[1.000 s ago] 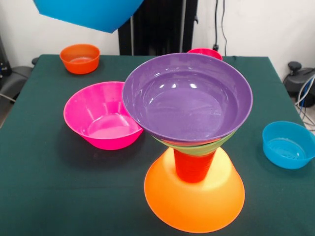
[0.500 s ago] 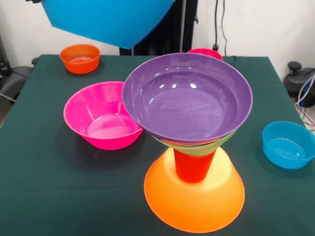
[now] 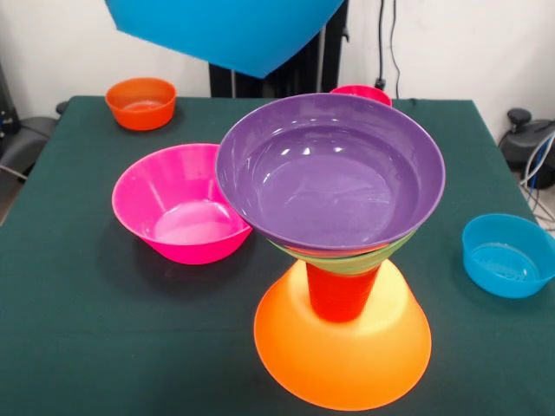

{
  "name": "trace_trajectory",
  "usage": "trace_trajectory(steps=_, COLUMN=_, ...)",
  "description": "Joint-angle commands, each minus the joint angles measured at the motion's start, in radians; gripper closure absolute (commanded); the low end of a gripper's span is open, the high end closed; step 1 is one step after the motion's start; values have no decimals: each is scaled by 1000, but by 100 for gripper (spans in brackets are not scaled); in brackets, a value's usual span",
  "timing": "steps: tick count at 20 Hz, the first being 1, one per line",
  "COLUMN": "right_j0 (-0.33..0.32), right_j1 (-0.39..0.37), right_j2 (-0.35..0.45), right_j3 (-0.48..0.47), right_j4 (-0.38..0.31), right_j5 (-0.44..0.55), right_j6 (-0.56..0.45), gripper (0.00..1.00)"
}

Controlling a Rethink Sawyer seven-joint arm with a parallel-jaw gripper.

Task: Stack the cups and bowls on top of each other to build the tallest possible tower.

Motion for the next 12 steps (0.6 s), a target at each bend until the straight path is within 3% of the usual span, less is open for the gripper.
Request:
trace_trajectory(steps=1, right_j0=60, right_j1=92, right_j2=-84, right_j3=-102, right_j4=9, right_j5=142, right_j6=207, gripper=100)
trace_trajectory(steps=12, right_j0=88, right_j1=129, right_j2=-91, right_j3=-113, right_j4=17, right_j5=118, right_j6=223, gripper=100)
